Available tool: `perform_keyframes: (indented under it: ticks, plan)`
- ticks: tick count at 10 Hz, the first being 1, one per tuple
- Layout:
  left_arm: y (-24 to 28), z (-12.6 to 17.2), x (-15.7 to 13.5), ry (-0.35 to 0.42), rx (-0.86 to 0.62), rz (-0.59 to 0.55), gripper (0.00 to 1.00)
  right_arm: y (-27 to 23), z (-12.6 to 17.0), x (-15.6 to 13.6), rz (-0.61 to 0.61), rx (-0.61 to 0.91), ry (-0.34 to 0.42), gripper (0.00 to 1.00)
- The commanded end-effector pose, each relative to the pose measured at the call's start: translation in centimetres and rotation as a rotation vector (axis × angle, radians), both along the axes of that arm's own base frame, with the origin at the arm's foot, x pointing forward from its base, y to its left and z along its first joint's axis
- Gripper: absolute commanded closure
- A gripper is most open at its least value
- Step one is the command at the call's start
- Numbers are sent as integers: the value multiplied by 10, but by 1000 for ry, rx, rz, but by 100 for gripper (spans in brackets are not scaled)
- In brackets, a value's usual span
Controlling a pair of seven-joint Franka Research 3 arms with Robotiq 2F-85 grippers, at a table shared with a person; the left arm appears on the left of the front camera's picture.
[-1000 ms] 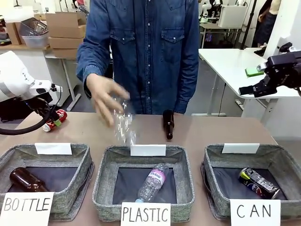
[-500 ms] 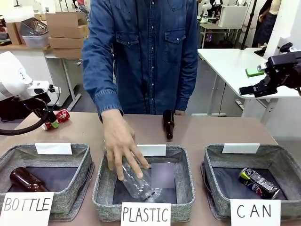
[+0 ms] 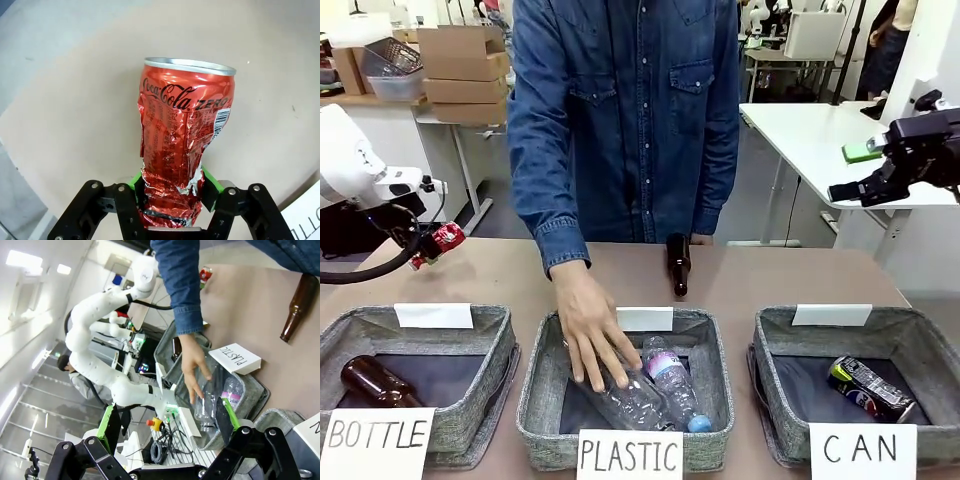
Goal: Sort the can waste into the basket.
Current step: Pick up the can waste from the table and place it in the right Fabric basket.
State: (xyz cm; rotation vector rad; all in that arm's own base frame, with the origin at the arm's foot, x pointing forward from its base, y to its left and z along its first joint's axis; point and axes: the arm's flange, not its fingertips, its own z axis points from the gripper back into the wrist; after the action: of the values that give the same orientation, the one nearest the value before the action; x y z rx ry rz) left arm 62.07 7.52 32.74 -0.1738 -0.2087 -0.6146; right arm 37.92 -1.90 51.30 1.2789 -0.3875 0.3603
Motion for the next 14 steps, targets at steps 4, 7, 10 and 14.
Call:
perform_keyframes:
  ticks: [4,7,10,14]
  plan:
    - [4,50,-38,51,-70,-26,64,0,1,-1,11,-12,-17,0]
    - [-9,170,-165,146,-132,-261,64,0,1,-1,11,-12,-17,0]
    - [-22,226,-294,-58,-188,-493,64,0,1,-1,11,-12,-17,0]
    - [-26,242,-302,-42,-189,-498,64,0,1,-1,11,-12,-17,0]
